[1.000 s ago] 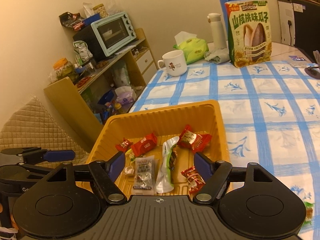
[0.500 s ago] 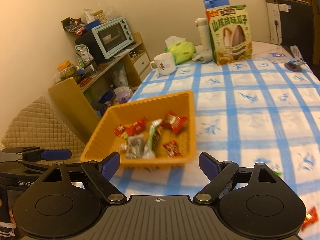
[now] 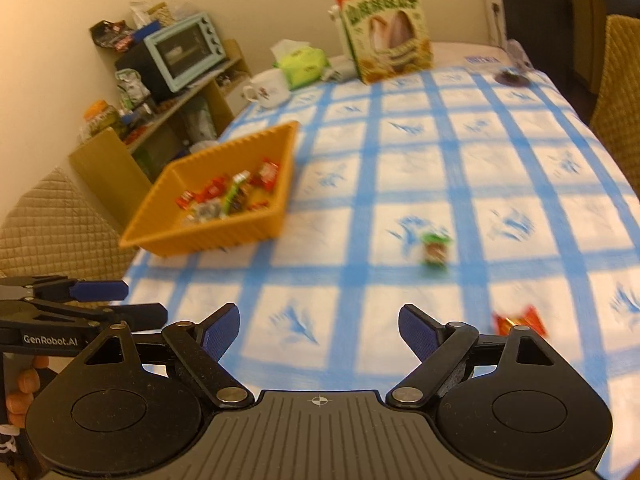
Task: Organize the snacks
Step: 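Move both tools back toward the two candies left on the tablecloth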
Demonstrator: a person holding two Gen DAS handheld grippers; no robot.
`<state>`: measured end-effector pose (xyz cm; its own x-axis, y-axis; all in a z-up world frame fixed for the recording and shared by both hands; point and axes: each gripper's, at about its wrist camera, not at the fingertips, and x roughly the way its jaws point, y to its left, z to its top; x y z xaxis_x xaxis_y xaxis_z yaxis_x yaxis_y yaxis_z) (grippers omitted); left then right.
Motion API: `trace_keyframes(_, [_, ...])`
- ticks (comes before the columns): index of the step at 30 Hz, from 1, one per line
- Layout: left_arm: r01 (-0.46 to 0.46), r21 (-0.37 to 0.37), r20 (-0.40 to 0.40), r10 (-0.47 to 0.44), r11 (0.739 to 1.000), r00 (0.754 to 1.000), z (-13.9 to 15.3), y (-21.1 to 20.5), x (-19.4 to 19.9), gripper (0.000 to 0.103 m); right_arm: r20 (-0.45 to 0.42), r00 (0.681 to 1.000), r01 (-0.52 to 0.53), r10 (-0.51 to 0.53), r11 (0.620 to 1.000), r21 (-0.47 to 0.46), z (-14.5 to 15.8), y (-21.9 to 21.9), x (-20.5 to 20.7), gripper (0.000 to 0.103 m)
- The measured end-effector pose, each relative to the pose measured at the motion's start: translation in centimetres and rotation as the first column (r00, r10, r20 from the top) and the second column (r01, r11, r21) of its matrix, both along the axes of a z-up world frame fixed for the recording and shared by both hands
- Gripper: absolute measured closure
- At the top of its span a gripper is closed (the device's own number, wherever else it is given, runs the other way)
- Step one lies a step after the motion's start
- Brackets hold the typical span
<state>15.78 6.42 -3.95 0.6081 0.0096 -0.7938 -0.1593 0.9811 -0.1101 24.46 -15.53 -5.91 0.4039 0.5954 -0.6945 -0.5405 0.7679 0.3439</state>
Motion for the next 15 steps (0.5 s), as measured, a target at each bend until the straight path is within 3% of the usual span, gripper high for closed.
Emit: trace_keyframes(15, [0.075,0.01,-0.03,-0.075,0.997,0.997,-2.2,-7.8,2.8,0.024,-0.054,0.992,0.107,-0.111,0.991,-0.075,-2.6,-8.1,1.5,0.017])
